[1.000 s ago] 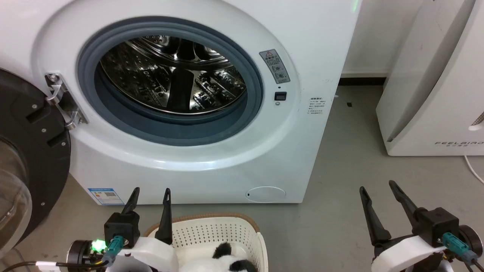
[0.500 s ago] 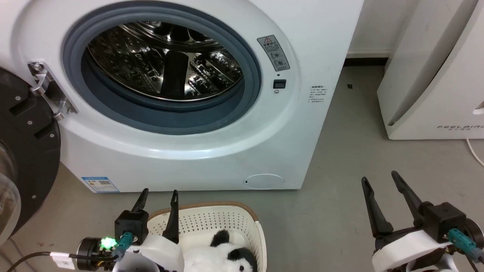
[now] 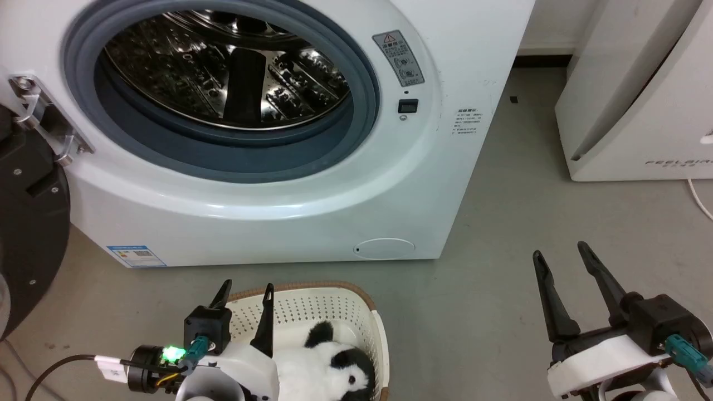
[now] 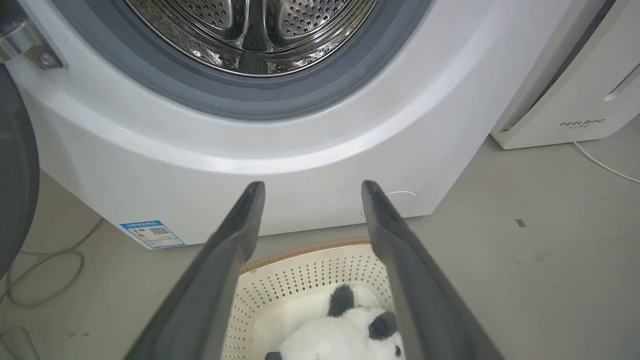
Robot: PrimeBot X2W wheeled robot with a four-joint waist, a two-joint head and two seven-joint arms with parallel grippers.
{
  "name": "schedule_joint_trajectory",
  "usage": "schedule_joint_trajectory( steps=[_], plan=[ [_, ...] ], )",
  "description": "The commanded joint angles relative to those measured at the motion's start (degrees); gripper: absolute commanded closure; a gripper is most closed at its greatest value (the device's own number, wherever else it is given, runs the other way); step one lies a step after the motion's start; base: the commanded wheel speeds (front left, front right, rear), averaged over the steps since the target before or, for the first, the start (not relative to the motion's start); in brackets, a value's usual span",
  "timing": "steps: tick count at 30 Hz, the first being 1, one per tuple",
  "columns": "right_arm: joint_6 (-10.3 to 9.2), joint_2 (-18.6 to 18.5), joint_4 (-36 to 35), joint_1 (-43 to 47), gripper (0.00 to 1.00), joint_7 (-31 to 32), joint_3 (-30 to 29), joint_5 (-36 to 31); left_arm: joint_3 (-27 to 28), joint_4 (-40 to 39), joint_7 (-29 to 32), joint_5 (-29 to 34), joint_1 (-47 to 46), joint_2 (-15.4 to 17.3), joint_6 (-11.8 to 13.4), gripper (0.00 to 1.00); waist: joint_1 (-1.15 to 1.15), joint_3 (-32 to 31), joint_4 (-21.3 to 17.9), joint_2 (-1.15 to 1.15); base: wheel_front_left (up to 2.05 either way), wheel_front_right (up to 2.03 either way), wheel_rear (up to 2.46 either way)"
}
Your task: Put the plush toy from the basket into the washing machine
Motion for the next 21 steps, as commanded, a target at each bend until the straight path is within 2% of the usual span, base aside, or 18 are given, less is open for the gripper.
schedule_joint_trajectory(
  steps=[1,21],
  plan=[
    [-0.03,0.0,-0.3,-1.2,0.0,-0.7,0.2,0.1,-0.2,1.3,-0.5,-0.2,-1.2,0.3,-0.2,0.0,-0.01,0.6,-0.2,0.0,0.0,0.0,0.0],
    [-0.03,0.1,-1.9,-3.8,0.0,-3.0,1.8,0.4,-3.4,19.3,-2.9,-0.1,-9.7,2.1,-1.9,0.0,-0.01,9.4,-2.8,0.0,0.0,0.0,0.0]
  ],
)
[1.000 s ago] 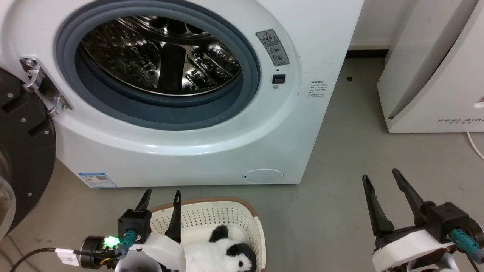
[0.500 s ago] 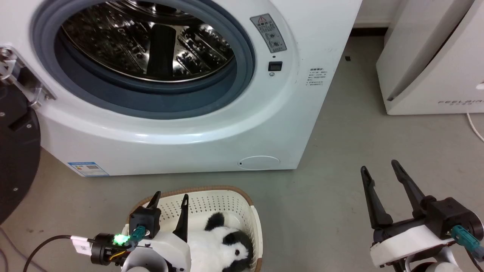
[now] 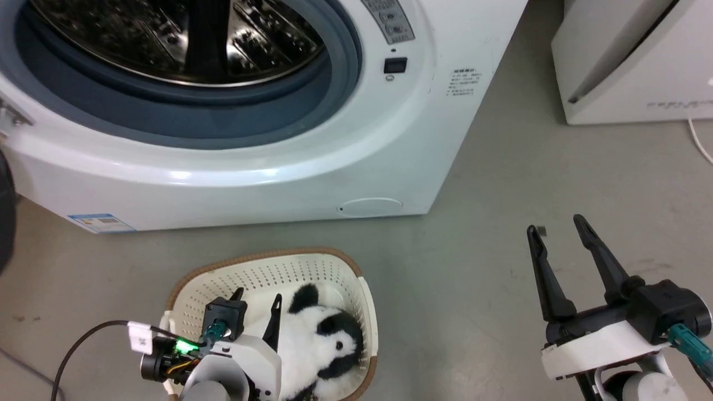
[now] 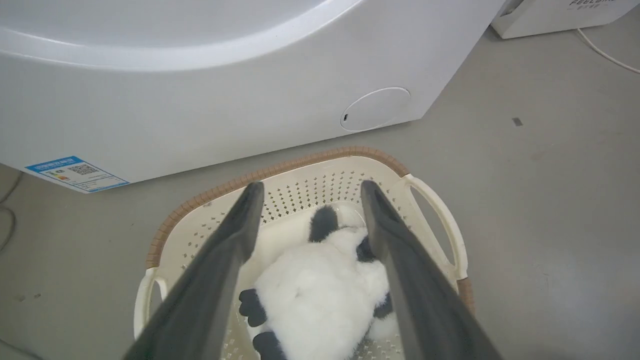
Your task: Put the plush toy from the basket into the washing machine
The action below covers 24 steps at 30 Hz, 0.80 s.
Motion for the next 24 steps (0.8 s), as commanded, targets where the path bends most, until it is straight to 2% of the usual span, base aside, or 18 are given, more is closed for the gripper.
schedule_joint_trajectory(
  steps=[1,11,24],
  plan=[
    [-0.03,0.0,-0.6,-1.2,0.0,-0.6,0.1,0.4,-0.8,2.6,-0.6,0.5,-1.9,0.7,-0.4,0.0,-0.01,1.8,-0.8,0.0,0.0,0.0,0.0],
    [-0.04,0.0,-2.0,-3.2,0.0,-1.8,0.6,1.4,-4.2,14.4,-1.2,1.7,-9.9,3.4,-1.8,0.0,-0.01,9.3,-3.1,0.0,0.0,0.0,0.0],
    [-0.04,0.1,-3.8,-5.9,0.0,-3.3,1.3,4.1,-12.3,26.0,2.8,5.7,-21.3,7.8,-3.7,0.0,-0.01,19.5,-6.4,0.0,0.0,0.0,0.0]
  ],
)
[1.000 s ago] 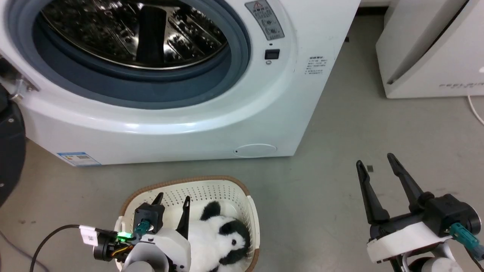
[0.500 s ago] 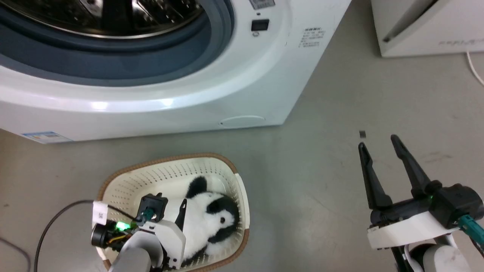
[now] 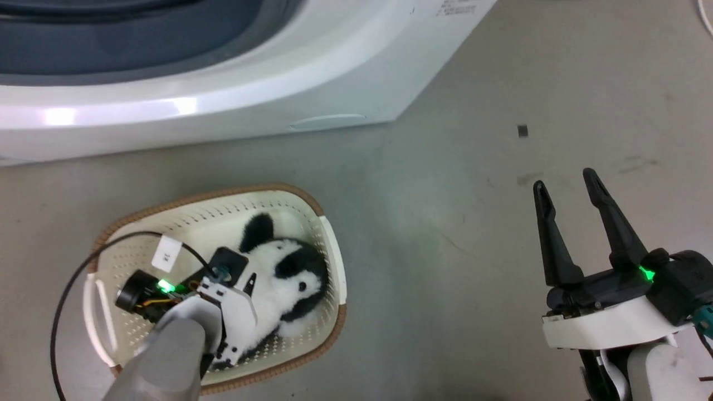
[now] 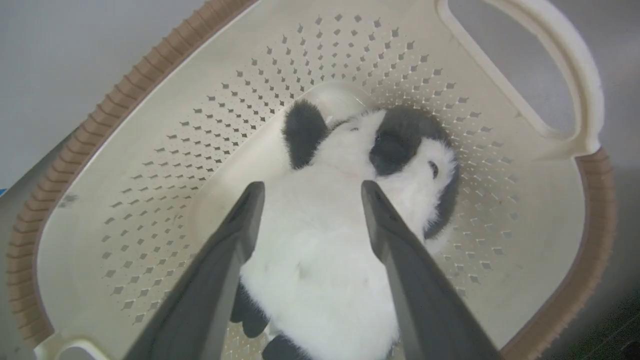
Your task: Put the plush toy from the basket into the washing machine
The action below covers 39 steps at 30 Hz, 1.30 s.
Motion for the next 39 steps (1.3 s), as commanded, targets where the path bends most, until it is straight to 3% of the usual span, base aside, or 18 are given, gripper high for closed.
schedule_joint_trajectory(
  steps=[1,11,21,29,30,31,39],
  plan=[
    [-0.04,0.1,-0.5,-1.4,0.0,-0.7,0.3,0.7,-0.8,2.3,0.6,-0.2,-2.4,0.9,-0.4,0.0,-0.01,2.8,-1.6,0.0,0.0,0.0,0.0],
    [-0.05,0.1,-0.8,-3.2,0.0,-1.8,1.3,3.3,-8.8,8.3,0.7,1.3,-8.1,2.9,-1.0,0.0,-0.01,8.4,-4.4,0.0,0.0,0.0,0.0],
    [-0.05,0.1,-1.4,-4.9,0.0,-3.0,2.3,5.7,-16.5,14.6,2.8,-2.1,-13.6,6.2,-1.6,0.0,-0.01,14.2,-7.2,0.0,0.0,0.0,0.0],
    [-0.05,0.1,-1.7,-5.2,0.0,-3.2,2.5,6.1,-19.2,15.7,6.4,-3.7,-15.8,7.3,-1.8,0.0,-0.01,15.6,-7.9,0.0,0.0,0.0,0.0],
    [-0.05,0.1,-1.6,-5.2,0.0,-3.2,2.5,6.1,-19.4,15.8,6.9,-4.2,-15.4,6.9,-1.8,0.84,-0.01,15.5,-7.9,0.0,0.0,0.0,0.0],
    [-0.05,0.1,-1.4,-5.2,0.0,-3.2,2.5,6.1,-19.8,15.8,7.3,-4.8,-15.0,6.5,-1.8,1.0,-0.01,15.3,-7.9,0.0,0.0,0.0,0.0],
    [-0.05,0.1,-0.6,-4.9,0.0,-3.2,1.7,5.8,-21.7,15.8,6.0,-8.6,-13.7,5.4,-1.8,1.0,-0.01,12.4,-7.0,0.0,0.0,0.0,0.0]
  ],
)
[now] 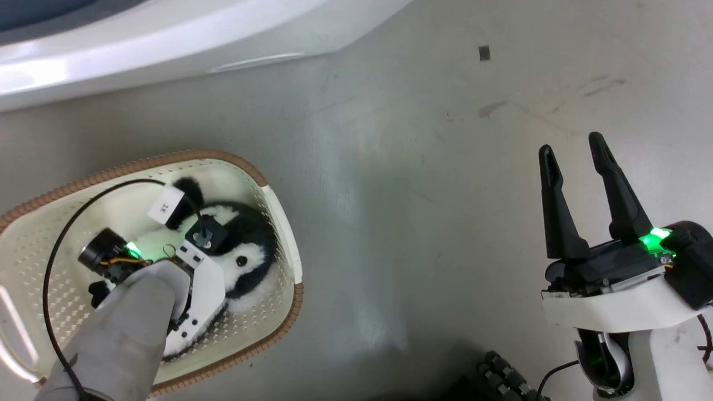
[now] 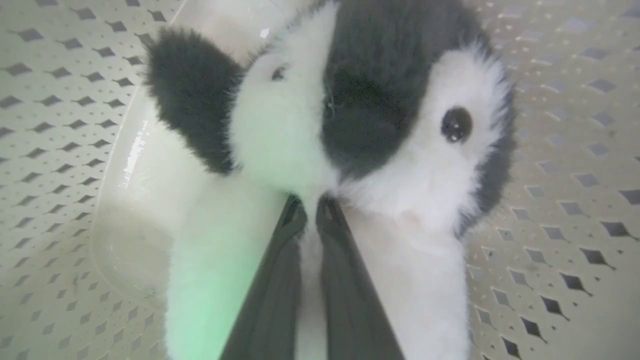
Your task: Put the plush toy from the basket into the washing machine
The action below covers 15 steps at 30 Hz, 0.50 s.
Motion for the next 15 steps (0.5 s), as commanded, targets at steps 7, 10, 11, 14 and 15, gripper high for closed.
schedule_joint_trajectory(
  steps=[7,10,11,14,15],
  plan=[
    [-0.05,0.1,0.6,-0.1,0.0,-0.3,-0.4,-1.1,0.3,0.4,-4.5,-2.8,2.5,0.0,0.6,1.0,-0.01,-4.1,1.7,0.0,0.0,0.0,0.0],
    [-0.05,0.1,0.9,0.2,0.0,-0.3,-0.8,-1.5,0.3,-0.2,-8.9,-3.1,3.5,-0.2,2.1,1.0,-0.01,-6.3,2.6,0.0,0.0,0.0,0.0],
    [-0.05,0.1,1.1,0.3,0.0,-0.3,-0.9,-1.7,0.5,-0.3,-10.1,-3.4,4.1,-0.4,2.4,1.0,-0.01,-7.2,2.9,0.0,0.0,0.0,0.0],
    [-0.05,0.1,1.8,0.7,0.0,-0.3,-1.1,-2.2,1.7,-0.7,-12.7,-5.1,5.9,-1.2,3.3,1.0,-0.01,-10.2,3.8,0.0,0.0,0.0,0.0],
    [-0.05,0.1,2.0,0.8,0.0,-0.3,-1.3,-2.3,2.1,-1.1,-13.3,-5.6,6.4,-1.4,3.6,1.0,-0.01,-11.2,4.2,0.0,0.0,0.0,0.0]
  ],
)
